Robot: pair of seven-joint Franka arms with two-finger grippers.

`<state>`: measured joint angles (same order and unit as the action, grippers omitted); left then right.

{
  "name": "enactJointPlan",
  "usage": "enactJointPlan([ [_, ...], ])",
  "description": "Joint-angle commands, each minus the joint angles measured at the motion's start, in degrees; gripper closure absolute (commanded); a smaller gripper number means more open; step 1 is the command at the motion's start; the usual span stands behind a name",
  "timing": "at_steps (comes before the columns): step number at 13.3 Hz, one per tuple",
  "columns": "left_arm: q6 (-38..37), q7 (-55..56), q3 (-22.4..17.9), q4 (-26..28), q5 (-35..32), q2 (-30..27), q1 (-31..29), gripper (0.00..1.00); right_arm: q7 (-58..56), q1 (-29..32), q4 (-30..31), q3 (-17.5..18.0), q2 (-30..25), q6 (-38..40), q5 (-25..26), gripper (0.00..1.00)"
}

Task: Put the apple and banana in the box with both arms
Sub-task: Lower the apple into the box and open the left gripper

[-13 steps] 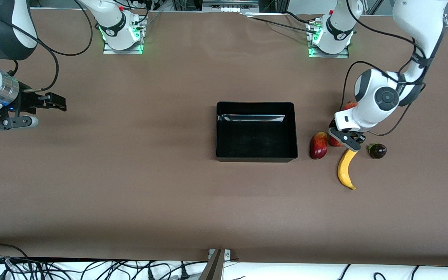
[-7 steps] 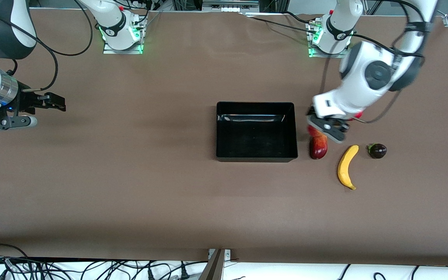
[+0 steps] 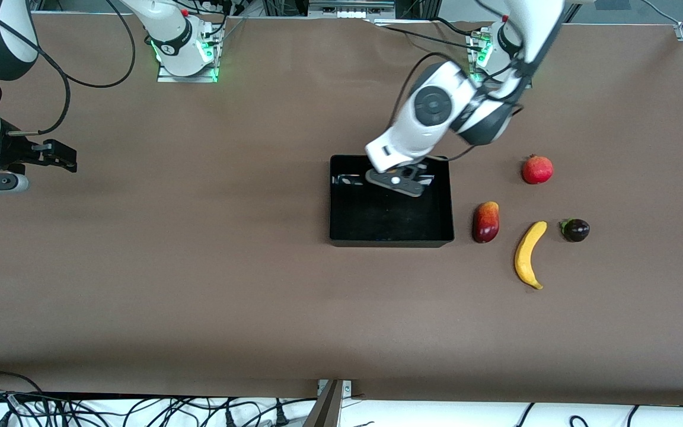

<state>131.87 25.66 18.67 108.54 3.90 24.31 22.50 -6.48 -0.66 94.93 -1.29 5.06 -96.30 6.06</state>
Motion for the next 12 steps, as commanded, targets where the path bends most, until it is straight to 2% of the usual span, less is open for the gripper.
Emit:
enactJointPlan([
  [1,0.49,7.54,-3.01,-9.99,1.20,8.54,5.35,1.00,0.95,0.48,-1.94,1.37,-1.10,2.60,-0.17,0.00],
  [4,4.96,8.36,-5.22,-11.86,1.11,12.51,8.00,1.00,0.95,0.48,-1.95,1.37,-1.19,4.19,-3.32,0.00],
  [8,5.42,7.74,-6.10,-11.42,0.58,14.10,8.09,1.00,1.03,0.48,-1.95,1.81,-1.28,6.12,-4.65,0.00],
  [9,5.42,7.74,-6.10,-11.25,0.50,14.10,8.26,0.95,1.03,0.39,-1.95,1.90,-1.28,6.12,-4.65,0.00],
  [10,5.42,7.66,-6.10,-11.16,0.76,14.71,8.27,0.61,1.03,0.39,-2.03,1.90,-1.19,6.04,-4.74,0.00],
  [11,5.59,7.48,-6.19,-11.07,0.24,15.24,8.44,0.01,0.95,0.39,-2.03,1.90,-1.19,5.78,-4.74,0.00],
  [12,6.55,7.22,-6.10,-10.90,0.15,14.81,8.96,0.00,0.95,0.13,-2.12,1.90,-1.28,6.03,-4.74,0.00],
])
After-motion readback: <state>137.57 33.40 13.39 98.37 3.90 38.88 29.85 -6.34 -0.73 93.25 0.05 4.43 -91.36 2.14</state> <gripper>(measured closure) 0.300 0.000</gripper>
